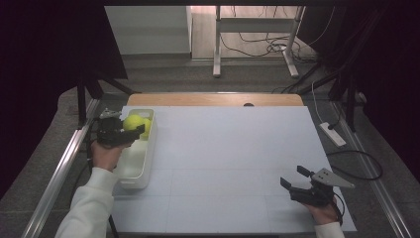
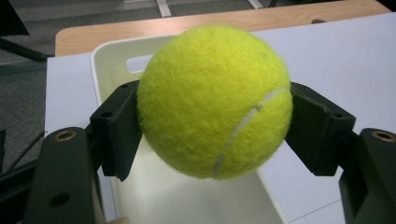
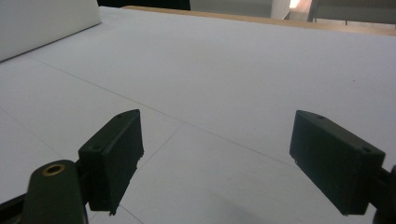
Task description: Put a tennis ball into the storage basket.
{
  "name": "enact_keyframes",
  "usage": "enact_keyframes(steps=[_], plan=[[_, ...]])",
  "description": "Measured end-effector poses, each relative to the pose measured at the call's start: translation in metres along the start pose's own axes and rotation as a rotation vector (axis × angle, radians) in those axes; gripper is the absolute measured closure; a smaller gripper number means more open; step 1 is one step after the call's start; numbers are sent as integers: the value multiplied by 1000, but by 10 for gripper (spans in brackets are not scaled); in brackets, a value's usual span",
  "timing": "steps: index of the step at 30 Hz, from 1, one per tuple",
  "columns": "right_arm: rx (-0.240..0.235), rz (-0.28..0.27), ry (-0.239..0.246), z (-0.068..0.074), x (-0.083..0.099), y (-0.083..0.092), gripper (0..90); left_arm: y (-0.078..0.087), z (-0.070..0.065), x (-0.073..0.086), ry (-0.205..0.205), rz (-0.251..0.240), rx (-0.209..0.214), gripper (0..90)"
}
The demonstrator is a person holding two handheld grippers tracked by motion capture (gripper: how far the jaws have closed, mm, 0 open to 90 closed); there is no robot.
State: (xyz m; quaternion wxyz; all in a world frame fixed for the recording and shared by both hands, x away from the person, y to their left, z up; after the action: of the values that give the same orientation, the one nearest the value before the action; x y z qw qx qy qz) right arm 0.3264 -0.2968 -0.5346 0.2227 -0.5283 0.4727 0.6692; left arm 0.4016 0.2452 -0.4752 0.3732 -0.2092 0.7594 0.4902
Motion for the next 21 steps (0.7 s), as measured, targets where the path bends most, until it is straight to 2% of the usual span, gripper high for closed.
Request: enact_keyframes(steps=[9, 21], plan=[[0, 0, 1, 0, 0, 0, 169, -11, 8, 5, 25, 61, -12, 269], [0, 2, 2, 0, 1, 0, 169, -23, 12, 12, 37, 128, -20, 268]])
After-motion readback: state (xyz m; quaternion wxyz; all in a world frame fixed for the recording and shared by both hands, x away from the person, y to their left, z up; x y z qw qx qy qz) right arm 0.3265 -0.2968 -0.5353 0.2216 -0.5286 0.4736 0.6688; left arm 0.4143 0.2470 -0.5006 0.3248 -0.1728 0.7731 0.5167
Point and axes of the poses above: each handheld gripper's, and its own axes: y roughly backward along the jaws, x roughly out of its underside, z roughly to its left, the point moved 7 cm from there along -y, roughly forward along the jaws, and after that the axes turned 8 degrees about x, right-handed, at the moved point
